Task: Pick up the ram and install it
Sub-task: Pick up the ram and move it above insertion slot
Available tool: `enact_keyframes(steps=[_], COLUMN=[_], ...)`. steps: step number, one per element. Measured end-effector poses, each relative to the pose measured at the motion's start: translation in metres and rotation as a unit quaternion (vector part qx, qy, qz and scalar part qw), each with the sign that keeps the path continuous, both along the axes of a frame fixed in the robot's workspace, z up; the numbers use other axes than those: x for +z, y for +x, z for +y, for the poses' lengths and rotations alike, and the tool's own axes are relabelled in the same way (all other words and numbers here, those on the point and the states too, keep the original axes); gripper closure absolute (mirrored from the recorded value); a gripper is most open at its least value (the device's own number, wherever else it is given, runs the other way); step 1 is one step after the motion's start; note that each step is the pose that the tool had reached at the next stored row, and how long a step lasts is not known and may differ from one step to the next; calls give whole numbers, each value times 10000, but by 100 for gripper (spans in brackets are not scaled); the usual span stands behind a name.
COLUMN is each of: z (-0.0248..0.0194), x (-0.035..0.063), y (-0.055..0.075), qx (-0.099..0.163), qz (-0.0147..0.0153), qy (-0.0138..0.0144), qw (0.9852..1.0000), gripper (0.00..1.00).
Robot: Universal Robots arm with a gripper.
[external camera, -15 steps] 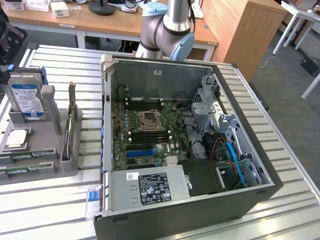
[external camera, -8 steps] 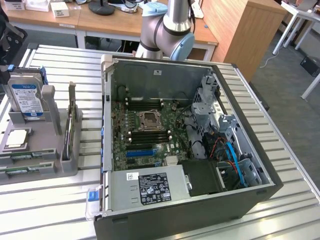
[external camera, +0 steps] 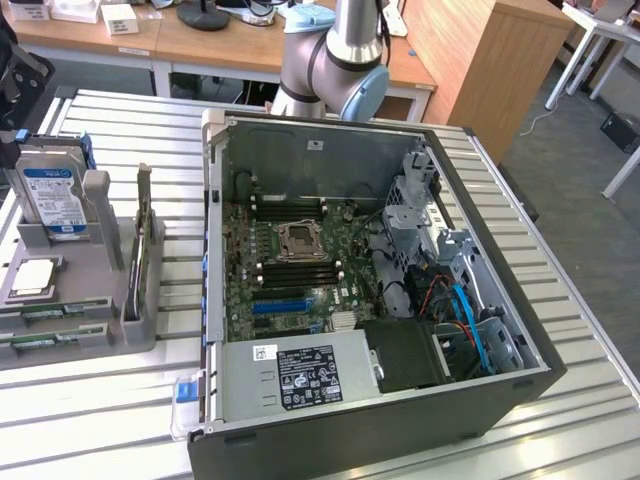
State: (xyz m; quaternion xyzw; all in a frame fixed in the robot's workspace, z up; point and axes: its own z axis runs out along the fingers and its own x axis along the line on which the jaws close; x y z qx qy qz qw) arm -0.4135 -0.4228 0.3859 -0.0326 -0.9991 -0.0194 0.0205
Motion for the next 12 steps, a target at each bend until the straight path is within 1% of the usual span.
enact_keyframes(steps=[3, 6, 9, 12], z=[0, 0, 0, 0], x=[-1, -1, -1, 0], y=[0, 0, 0, 0], qx=[189, 438, 695, 957], qz=[-1, -1, -1, 0], qy=[0, 0, 0, 0], qw=[9998, 9990, 9976, 9954], gripper=[89, 89, 89, 89])
